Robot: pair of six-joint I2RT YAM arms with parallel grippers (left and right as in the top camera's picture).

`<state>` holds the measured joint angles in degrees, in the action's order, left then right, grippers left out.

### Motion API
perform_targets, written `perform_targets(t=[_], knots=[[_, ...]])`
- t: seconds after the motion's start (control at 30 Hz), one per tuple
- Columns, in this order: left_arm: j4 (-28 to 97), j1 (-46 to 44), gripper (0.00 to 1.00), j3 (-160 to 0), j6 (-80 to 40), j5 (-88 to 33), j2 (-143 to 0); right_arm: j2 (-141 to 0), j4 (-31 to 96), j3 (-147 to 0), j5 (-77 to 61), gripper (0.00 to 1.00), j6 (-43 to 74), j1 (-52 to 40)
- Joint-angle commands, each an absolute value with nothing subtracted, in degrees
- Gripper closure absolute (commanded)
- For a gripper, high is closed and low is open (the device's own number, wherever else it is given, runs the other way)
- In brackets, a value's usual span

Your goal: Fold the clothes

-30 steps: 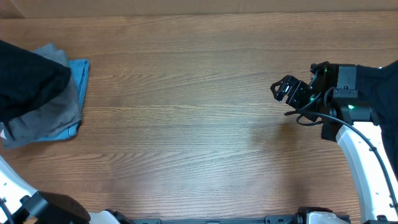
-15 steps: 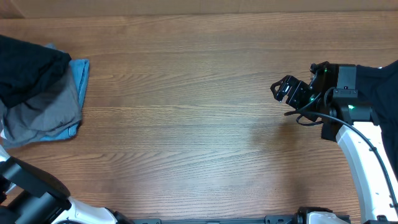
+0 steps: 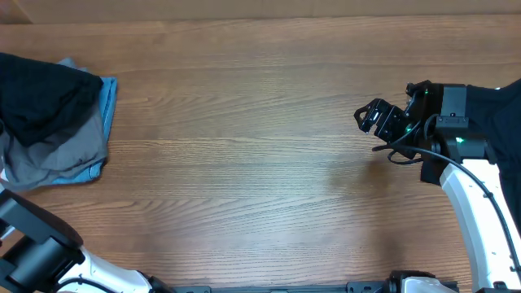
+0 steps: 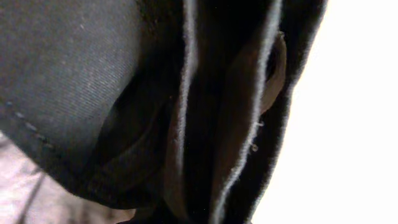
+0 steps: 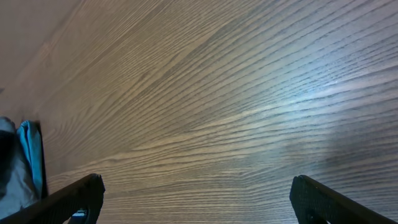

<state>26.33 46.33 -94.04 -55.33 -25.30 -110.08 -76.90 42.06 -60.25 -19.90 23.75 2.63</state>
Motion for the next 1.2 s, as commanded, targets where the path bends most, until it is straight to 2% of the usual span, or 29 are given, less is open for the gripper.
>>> perform_targets(t=[0.0, 0.3, 0.43, 0.77, 1.03, 1.17], knots=[[26.02, 46.06, 0.96, -92.27, -54.48, -23.18, -110.0, -76.95, 41.93, -60.07, -19.29, 0.0, 23.64, 2.81], [26.15, 46.24, 0.96, -85.36, -54.08, -22.11, -110.0, -76.95, 41.93, -60.07, -19.27, 0.0, 23.64, 2.81], [29.45, 46.54, 0.96, -85.36, -49.95, -23.35, -109.73, -76.95, 41.93, -60.07, -19.27, 0.0, 23.66, 2.81], [43.59, 50.94, 0.96, -85.36, -47.81, -15.4, -109.71, -76.95, 41.93, -60.07, -19.29, 0.0, 23.64, 2.81], [40.82, 52.9, 0.96, -86.52, -36.12, -16.25, -109.69, -76.95, 41.93, -60.07, -19.29, 0.0, 23.64, 2.81], [37.6, 52.75, 0.96, -86.52, -34.85, -17.56, -109.69, -76.95, 41.93, -60.07, -19.27, 0.0, 23.64, 2.81]])
